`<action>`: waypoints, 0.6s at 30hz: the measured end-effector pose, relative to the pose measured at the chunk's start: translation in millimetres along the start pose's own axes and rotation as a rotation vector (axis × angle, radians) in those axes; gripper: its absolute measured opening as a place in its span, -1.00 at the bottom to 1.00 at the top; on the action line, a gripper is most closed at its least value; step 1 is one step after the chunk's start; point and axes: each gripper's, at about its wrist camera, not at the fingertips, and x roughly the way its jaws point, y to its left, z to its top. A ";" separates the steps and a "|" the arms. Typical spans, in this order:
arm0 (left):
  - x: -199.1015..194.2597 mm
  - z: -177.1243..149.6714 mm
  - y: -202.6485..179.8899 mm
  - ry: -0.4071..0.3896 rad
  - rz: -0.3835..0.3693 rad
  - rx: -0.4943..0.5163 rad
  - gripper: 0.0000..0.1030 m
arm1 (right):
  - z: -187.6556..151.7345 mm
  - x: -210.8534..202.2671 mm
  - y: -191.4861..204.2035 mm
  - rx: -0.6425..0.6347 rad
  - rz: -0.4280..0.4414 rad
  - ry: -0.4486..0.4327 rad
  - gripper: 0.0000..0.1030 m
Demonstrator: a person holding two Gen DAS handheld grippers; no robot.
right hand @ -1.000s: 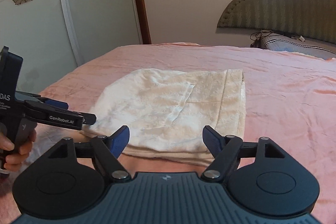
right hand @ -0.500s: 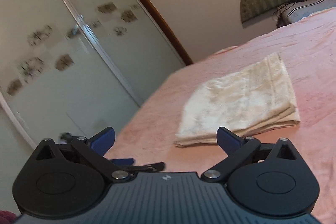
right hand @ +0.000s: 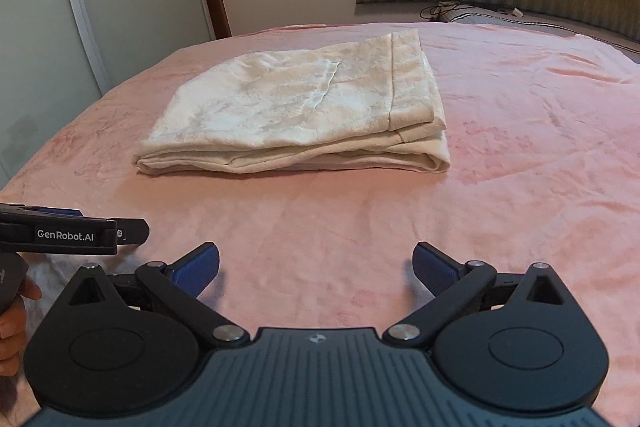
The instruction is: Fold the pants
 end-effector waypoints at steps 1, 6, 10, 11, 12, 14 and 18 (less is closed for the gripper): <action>0.0 -0.6 -1.0 -0.002 0.000 0.008 0.91 | -0.7 1.0 -1.9 0.006 0.004 0.001 1.00; 1.3 -6.1 -6.9 -0.017 0.009 0.040 0.95 | -4.6 5.8 -6.5 0.009 -0.003 0.009 1.00; 1.2 -12.1 -9.9 -0.052 0.025 0.051 0.99 | -6.3 7.9 -7.2 0.002 -0.008 0.002 1.00; 1.3 -13.5 -10.0 -0.060 0.026 0.050 0.99 | -6.9 8.7 -6.6 -0.004 -0.011 0.001 1.00; 1.2 -14.9 -9.7 -0.069 0.027 0.049 0.99 | -7.5 9.3 -5.9 -0.009 -0.015 0.001 1.00; 0.8 -17.1 -10.2 -0.082 0.030 0.044 0.99 | -9.2 10.2 -3.8 -0.023 -0.022 -0.004 1.00; -0.2 -19.8 -12.5 -0.101 0.040 0.052 1.00 | -11.6 11.3 -0.3 -0.051 -0.038 -0.008 1.00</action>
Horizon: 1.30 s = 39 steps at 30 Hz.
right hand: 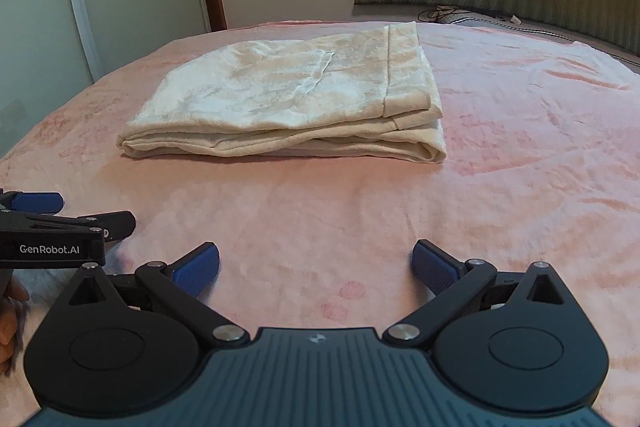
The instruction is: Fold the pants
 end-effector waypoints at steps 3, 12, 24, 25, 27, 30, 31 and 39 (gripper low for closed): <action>0.0 -0.9 -0.1 -0.007 0.003 -0.002 1.00 | -0.7 0.8 2.5 -0.016 -0.011 0.001 1.00; 0.1 -2.1 -0.5 -0.015 0.006 0.003 1.00 | -1.2 1.4 3.7 -0.026 -0.019 0.003 1.00; 1.2 -2.1 1.6 -0.011 -0.004 -0.011 1.00 | -1.4 2.0 4.3 -0.027 -0.020 0.002 1.00; 1.2 -2.0 1.7 -0.011 -0.006 -0.013 1.00 | -1.4 2.1 4.3 -0.026 -0.019 0.002 1.00; 1.6 -2.1 3.1 -0.007 -0.014 -0.023 1.00 | -1.4 2.2 4.2 -0.024 -0.018 0.002 1.00; 2.2 -2.6 5.2 -0.004 -0.021 -0.034 1.00 | -1.9 2.9 5.7 -0.037 -0.029 0.006 1.00; 2.1 -2.7 5.1 -0.004 -0.021 -0.034 1.00 | -2.0 3.1 7.4 -0.047 -0.037 0.009 1.00; 2.4 -2.9 5.5 -0.003 -0.023 -0.037 1.00 | -2.1 3.9 8.7 -0.053 -0.043 0.011 1.00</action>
